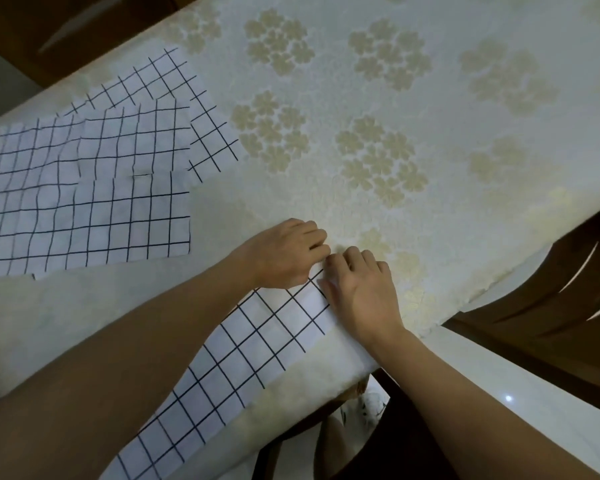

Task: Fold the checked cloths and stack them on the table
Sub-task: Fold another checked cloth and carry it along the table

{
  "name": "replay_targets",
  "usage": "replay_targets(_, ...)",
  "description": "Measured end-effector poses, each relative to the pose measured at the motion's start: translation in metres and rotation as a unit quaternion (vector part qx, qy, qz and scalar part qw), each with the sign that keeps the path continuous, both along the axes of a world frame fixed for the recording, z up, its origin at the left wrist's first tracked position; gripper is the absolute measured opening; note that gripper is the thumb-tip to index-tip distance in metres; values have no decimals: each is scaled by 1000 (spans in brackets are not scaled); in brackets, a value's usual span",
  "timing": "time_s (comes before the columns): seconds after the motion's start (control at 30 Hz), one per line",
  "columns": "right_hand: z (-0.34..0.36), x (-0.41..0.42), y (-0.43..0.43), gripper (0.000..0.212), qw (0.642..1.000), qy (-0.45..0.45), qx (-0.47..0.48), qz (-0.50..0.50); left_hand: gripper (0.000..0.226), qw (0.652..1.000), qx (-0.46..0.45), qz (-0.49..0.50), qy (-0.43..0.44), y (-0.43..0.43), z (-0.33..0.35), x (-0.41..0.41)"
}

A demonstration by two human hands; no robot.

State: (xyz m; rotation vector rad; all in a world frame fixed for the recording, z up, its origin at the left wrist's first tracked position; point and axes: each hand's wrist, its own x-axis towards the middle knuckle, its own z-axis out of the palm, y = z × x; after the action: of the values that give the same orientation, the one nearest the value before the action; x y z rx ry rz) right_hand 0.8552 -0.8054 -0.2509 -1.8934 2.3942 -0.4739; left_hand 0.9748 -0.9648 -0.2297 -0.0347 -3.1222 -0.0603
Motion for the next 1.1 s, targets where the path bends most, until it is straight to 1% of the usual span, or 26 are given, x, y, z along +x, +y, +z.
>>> replay_targets(0.13,0,4,-9,31,999,-23,30,-13,8,1000,1,-2,0,-1,-3,0)
replay_targets(0.2,0,7,-13,30,999,-34,38,-21,9,1000,3,-6,-1,-2,-4,1)
replay_targets(0.33,-1,9,-18,28,997,-41,51,-26,2,1000,1,-18,-13,-3,-4,1)
replay_targets(0.4,-1,7,-19,25,996,-58,59,-20,2,1000,17,-13,-22,-3,0,0)
replay_targets(0.47,-1,1,-19,20,995,-81,55,-2,9,998,51,5,-40,-4,4,-3)
replay_targets(0.53,3,-9,-19,18,995,-89,43,19,23,995,67,16,-75,-7,11,-9)
replay_targets(0.6,10,-21,-20,22,996,-78,36,30,31,993,65,25,-98,-10,19,-20)
replay_targets(0.67,20,-32,-20,21,997,-65,36,32,34,992,72,39,-94,-11,26,-32)
replay_targets(0.73,32,-39,-20,16,997,-63,34,37,29,993,75,39,-86,-11,33,-43)
replay_targets(0.8,45,-45,-18,14,995,-83,27,40,15,992,70,37,-97,-9,43,-49)
replay_targets(0.83,52,-46,-16,16,993,-102,32,41,9,992,67,37,-101,-8,49,-49)
replay_targets(0.9,69,-44,-12,20,988,-137,57,42,7,993,56,34,-94,-5,63,-42)
replay_targets(0.93,77,-40,-9,21,987,-141,64,44,11,994,50,34,-90,-3,70,-36)
replay_targets(1.03,97,-22,3,29,986,-134,85,42,34,996,32,50,-68,6,88,-13)
replay_targets(1.1,107,-2,12,32,986,-137,86,34,44,996,32,64,-53,13,97,8)
